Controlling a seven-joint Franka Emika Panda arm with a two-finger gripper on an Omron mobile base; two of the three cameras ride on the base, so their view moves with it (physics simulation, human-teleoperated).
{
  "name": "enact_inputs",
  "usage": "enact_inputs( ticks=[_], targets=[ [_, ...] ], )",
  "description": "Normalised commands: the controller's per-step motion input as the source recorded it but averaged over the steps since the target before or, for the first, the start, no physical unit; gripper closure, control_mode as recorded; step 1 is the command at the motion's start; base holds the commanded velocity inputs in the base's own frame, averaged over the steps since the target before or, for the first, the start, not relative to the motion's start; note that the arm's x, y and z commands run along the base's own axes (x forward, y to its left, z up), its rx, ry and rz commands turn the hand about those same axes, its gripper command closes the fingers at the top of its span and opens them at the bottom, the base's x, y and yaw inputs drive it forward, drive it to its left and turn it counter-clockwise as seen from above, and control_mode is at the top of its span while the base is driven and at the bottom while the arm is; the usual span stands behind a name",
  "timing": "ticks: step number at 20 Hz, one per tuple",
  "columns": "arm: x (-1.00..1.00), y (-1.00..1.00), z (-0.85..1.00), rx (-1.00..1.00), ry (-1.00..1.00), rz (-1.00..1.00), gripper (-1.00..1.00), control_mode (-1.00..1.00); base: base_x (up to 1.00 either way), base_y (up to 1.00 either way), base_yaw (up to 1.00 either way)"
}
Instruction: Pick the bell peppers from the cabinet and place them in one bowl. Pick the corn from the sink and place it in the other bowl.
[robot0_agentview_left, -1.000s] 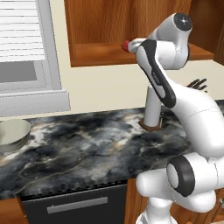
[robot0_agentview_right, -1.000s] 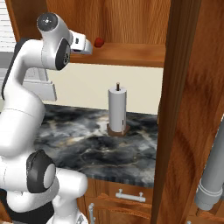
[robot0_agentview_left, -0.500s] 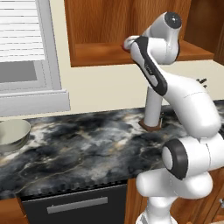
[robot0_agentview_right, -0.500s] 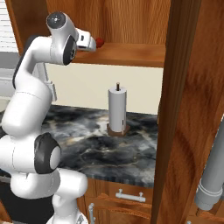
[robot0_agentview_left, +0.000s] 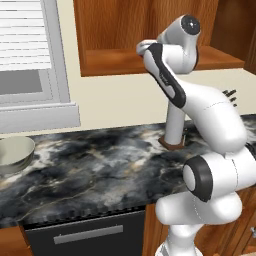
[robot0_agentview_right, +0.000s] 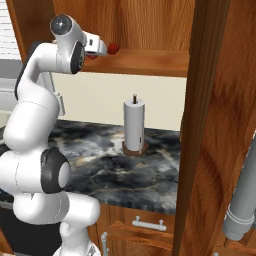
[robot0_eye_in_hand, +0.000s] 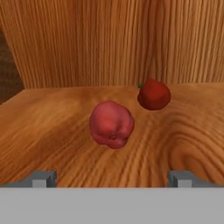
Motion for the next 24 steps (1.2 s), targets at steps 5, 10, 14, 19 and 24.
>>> enact_inputs(
  ticks=[5, 10, 14, 19, 24],
  targets=[
    [0.21, 0.01, 0.0, 0.0, -0.01, 0.0, -1.0, -1.0, 0.0, 0.0, 0.0],
    [0.21, -0.03, 0.0, 0.0, 0.0, 0.01, -1.0, -1.0, 0.0, 0.0, 0.0],
    [0.31, -0.03, 0.06, 0.0, 0.07, 0.02, -1.0, -1.0, 0.0, 0.0, 0.0],
    [0.27, 0.0, 0.07, 0.0, 0.12, 0.03, -1.0, -1.0, 0.0, 0.0, 0.0],
    [0.14, 0.0, 0.1, 0.0, 0.16, 0.03, -1.0, -1.0, 0.0, 0.0, 0.0]
  ],
)
